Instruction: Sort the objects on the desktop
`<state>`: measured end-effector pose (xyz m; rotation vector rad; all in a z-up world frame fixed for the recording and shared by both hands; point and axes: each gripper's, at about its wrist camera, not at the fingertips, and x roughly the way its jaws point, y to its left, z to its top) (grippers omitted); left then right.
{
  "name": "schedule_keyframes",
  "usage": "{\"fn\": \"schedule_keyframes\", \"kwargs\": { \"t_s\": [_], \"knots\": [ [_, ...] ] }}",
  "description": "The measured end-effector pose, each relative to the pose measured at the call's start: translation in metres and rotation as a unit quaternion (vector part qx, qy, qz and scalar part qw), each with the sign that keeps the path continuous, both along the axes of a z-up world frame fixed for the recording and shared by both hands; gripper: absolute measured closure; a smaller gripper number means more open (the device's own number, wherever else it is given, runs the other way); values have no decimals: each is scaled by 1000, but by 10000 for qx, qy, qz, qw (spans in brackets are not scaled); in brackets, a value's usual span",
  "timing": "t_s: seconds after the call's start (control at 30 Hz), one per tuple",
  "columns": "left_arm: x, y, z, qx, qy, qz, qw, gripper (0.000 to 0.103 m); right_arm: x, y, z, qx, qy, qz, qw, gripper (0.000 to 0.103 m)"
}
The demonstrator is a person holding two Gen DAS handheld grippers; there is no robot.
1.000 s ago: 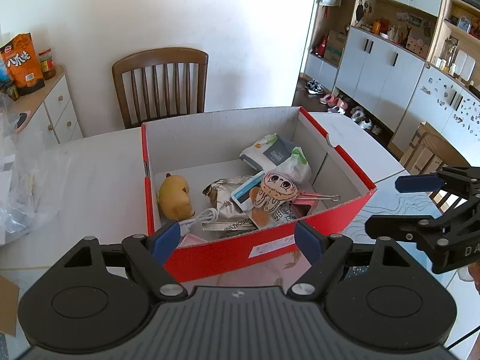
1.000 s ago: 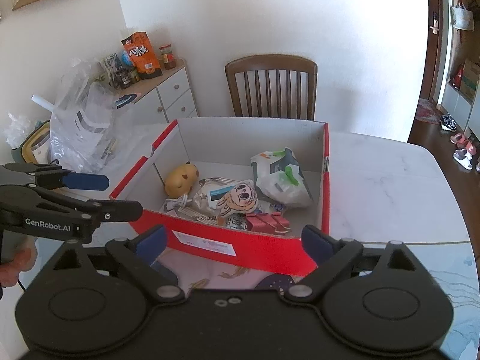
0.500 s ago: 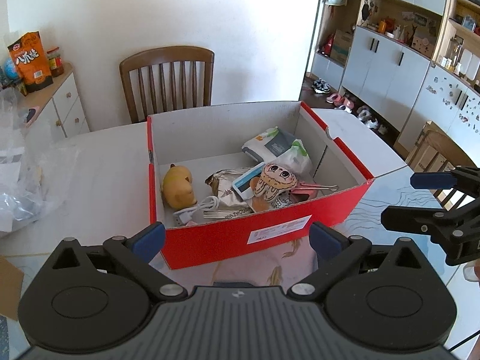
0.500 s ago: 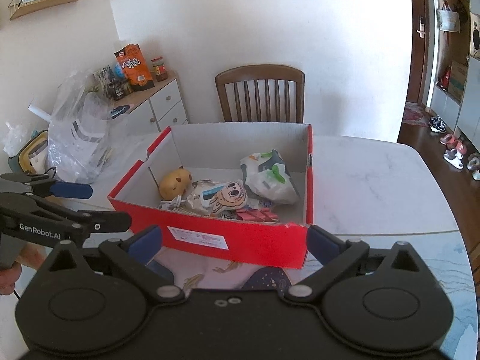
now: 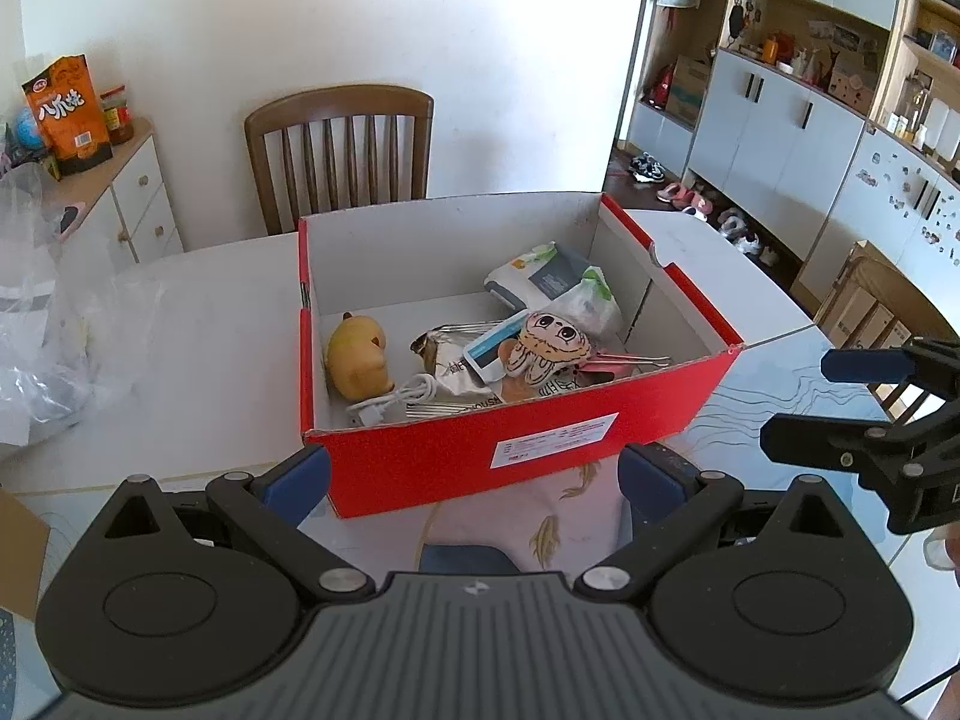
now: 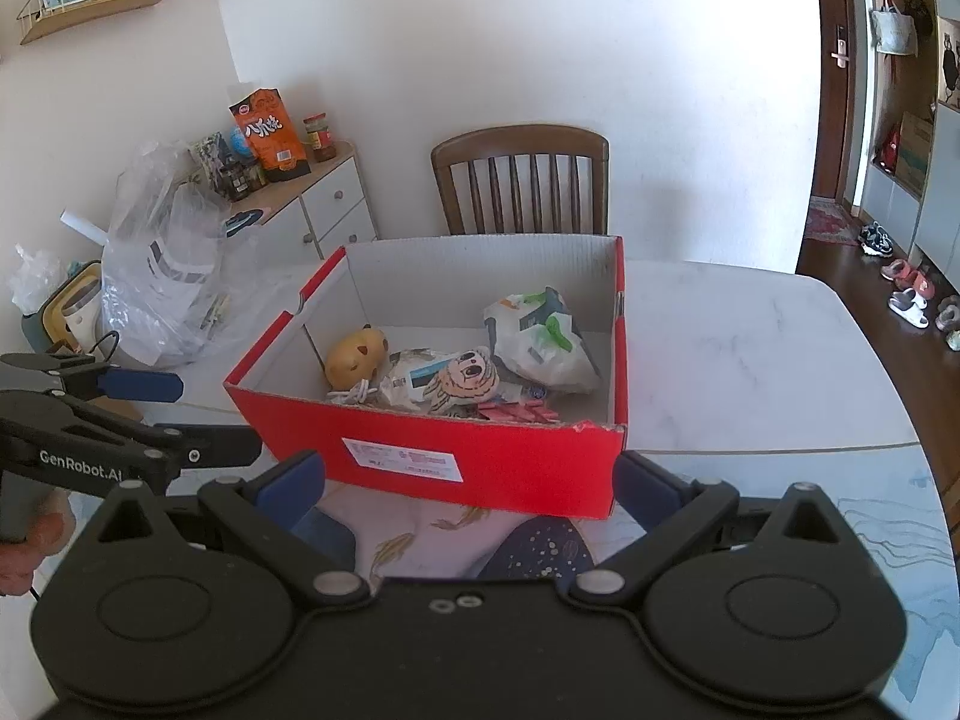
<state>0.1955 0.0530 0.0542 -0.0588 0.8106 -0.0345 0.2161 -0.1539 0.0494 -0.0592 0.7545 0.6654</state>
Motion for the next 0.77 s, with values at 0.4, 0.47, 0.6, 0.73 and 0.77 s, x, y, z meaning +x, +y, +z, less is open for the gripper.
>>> {"fn": "schedule_keyframes", "kwargs": {
  "t_s": [0.4,0.47,0.6,0.73,0.77],
  "knots": [
    [-6,-4,-1,100,-22,-16,9999,1,-7,-2,-4,9,66,-32,10000,1],
    [-6,-5,0,121,-49,-26,9999,1,-8,-2,-4,10,68,-51,10000,1],
    [-7,-6,0,141,-77,-20,9999,1,-8,-2,-4,4,71,-83,9999,1],
    [-7,-5,0,96,-56,-11,9999,1,-9,-2,-5,-4,87,-112,9999,1],
    [-7,-4,-1,86,-44,-12,10000,1,-9,-2,-6,-6,96,-124,9999,1]
  ]
}}
